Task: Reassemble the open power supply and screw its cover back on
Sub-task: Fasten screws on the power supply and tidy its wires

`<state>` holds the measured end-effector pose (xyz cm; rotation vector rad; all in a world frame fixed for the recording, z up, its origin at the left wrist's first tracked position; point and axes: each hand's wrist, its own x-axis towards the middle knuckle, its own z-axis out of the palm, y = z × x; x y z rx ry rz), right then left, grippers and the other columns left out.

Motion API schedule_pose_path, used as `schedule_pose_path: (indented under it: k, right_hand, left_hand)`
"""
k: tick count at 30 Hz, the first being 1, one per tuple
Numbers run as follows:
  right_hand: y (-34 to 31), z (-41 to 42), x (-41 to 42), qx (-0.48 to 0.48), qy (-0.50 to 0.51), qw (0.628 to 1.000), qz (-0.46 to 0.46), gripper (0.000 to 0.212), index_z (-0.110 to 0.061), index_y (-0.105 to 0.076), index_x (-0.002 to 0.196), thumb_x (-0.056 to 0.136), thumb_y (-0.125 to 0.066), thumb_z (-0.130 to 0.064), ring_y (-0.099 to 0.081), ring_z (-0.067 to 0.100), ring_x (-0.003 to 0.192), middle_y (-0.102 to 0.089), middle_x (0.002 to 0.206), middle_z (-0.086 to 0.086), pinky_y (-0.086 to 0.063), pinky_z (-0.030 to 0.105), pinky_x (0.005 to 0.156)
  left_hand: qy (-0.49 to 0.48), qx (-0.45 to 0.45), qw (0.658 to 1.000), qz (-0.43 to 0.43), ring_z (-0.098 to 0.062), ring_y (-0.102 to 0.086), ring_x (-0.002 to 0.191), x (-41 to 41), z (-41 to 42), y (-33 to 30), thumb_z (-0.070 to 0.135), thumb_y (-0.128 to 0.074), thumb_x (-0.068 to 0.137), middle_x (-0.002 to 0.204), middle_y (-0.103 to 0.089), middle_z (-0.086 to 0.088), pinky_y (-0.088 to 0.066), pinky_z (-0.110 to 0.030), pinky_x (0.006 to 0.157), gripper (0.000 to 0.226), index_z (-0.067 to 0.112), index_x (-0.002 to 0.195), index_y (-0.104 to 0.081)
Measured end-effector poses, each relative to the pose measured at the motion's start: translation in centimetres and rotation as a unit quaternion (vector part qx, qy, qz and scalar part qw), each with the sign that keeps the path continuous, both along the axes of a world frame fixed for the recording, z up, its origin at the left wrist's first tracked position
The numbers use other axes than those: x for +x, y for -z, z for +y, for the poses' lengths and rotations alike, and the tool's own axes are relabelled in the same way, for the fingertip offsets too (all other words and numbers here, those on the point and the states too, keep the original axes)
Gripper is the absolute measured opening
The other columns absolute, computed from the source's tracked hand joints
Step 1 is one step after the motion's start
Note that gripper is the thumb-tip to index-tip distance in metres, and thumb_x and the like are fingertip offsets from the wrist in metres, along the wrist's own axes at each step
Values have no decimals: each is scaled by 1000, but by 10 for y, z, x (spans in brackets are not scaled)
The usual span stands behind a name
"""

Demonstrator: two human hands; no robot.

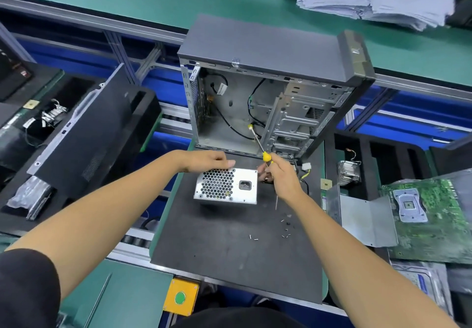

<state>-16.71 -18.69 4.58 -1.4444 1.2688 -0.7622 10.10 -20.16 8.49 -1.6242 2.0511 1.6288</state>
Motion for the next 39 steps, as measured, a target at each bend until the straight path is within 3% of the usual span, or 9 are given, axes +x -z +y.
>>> schedule_pose_path:
  k: [3,7,11,14,17,21,24,30,39]
  right_hand:
    - [-2,1,-8,21,25,997,-71,20,-4,-57,87,82,-38,-10,-62,32,64,-69,82,12,-48,33,64]
    - [-7,4,-26,75,101,984,-127,14,-4,-51,84,78,-39,-10,-61,24,49,-72,73,11,-37,26,48]
    - [-7,9,-50,101,135,973,-156,21,-6,-45,78,88,-29,5,-47,25,34,-67,62,17,-36,27,42]
    - [-5,16,-67,139,173,965,-137,23,-3,-48,70,84,-34,7,-38,22,27,-59,52,16,-30,19,33]
    - [0,25,-83,128,150,976,-93,20,-1,-55,74,82,-37,3,-34,15,30,-51,45,6,-20,15,34]
    - [10,37,-102,117,119,979,-114,17,-3,-53,82,91,-39,-3,-30,10,37,-51,51,-3,-19,17,36]
    - [13,42,-113,123,108,976,-141,17,-4,-52,83,77,-39,-14,-30,9,38,-56,58,-5,-22,15,37]
    - [25,48,-134,101,79,986,-107,16,-8,-53,78,80,-39,-15,-28,14,42,-45,66,17,-19,18,41]
    - [26,51,-146,115,46,989,-84,20,-3,-54,81,77,-40,-16,-33,13,44,-51,55,1,-23,18,40]
  left_hand:
    - [-44,-178,983,-17,-15,-54,97,-13,5,-2,87,-35,87,99,-58,11,-43,-35,83,60,33,103,-58]
    - [-40,-390,919,-46,-12,-38,97,-44,16,-8,70,-36,97,97,-52,14,-38,-36,85,48,29,103,-61]
    - [54,-606,785,-118,-21,-43,91,-91,44,-17,52,-47,100,98,-55,3,-35,-36,78,34,23,97,-64]
    - [196,-637,727,-166,-24,-50,90,-137,68,-8,53,-62,90,94,-59,1,-38,-38,74,29,25,93,-62]
    - [307,-570,721,-246,-18,-58,96,-179,80,10,48,-78,79,92,-66,9,-42,-32,79,22,32,92,-69]
    - [305,-408,805,-304,-28,-59,115,-224,74,44,17,-65,94,117,-67,-4,-42,-37,92,24,21,117,-66]
    - [288,-339,830,-337,-29,-60,118,-236,64,59,19,-62,99,122,-65,-6,-43,-36,93,23,18,122,-66]
    - [310,-309,835,-334,-26,-59,120,-239,57,75,25,-73,90,127,-62,-3,-39,-36,94,41,25,130,-60]
    - [307,-292,868,-258,-24,-50,121,-234,53,76,36,-70,92,124,-61,-1,-37,-38,95,26,24,113,-63]
